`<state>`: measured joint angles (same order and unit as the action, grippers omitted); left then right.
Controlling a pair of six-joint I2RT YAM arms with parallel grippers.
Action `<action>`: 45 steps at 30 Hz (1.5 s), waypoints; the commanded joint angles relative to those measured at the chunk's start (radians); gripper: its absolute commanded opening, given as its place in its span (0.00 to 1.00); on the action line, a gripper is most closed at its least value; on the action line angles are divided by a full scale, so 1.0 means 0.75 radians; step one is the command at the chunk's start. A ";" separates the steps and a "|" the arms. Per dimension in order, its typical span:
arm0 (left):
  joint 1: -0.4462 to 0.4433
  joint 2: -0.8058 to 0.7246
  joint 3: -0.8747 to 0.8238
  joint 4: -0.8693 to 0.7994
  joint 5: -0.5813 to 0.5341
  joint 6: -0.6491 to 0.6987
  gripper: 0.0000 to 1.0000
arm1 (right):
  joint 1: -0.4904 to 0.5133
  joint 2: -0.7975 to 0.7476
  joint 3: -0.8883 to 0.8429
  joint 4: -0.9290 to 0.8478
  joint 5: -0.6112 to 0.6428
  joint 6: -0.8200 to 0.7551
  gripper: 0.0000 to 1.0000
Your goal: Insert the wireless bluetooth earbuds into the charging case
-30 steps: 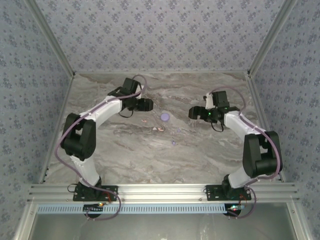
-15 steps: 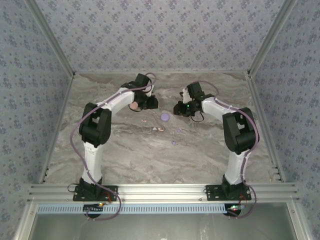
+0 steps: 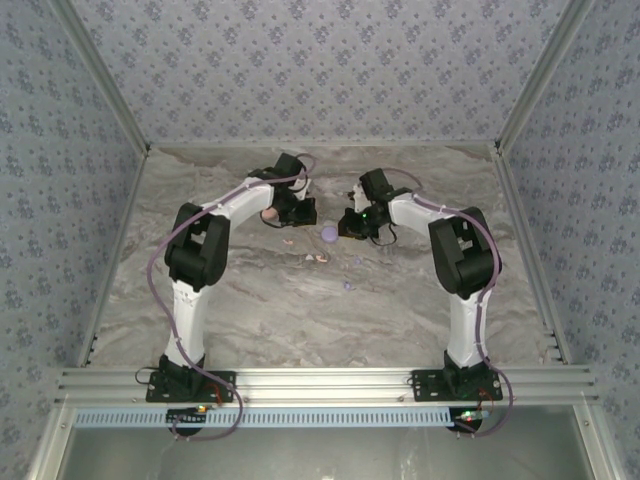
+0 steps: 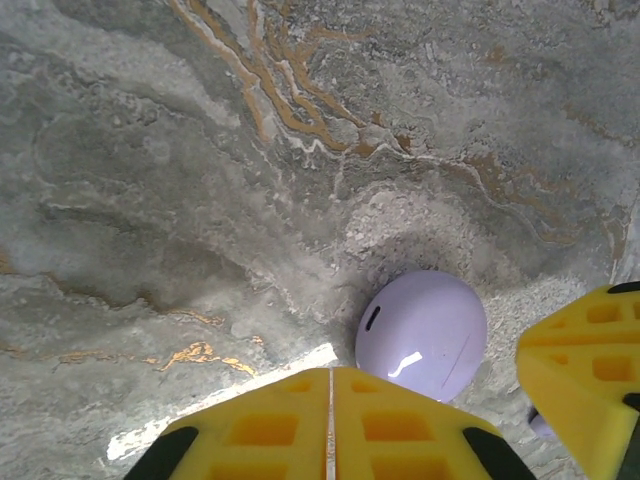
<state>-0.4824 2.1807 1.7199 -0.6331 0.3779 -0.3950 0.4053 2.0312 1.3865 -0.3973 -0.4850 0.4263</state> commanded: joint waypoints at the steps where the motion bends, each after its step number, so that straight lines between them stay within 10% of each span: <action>1: -0.013 0.039 0.036 -0.035 0.024 -0.015 0.09 | 0.011 0.042 0.048 -0.055 0.020 0.026 0.14; 45: -0.039 -0.069 -0.089 -0.069 0.069 -0.056 0.05 | 0.012 0.159 0.287 -0.239 0.135 -0.025 0.09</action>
<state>-0.5240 2.1963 1.6474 -0.6773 0.4267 -0.4271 0.4149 2.1784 1.6085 -0.5346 -0.4072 0.4255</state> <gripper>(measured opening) 0.050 0.090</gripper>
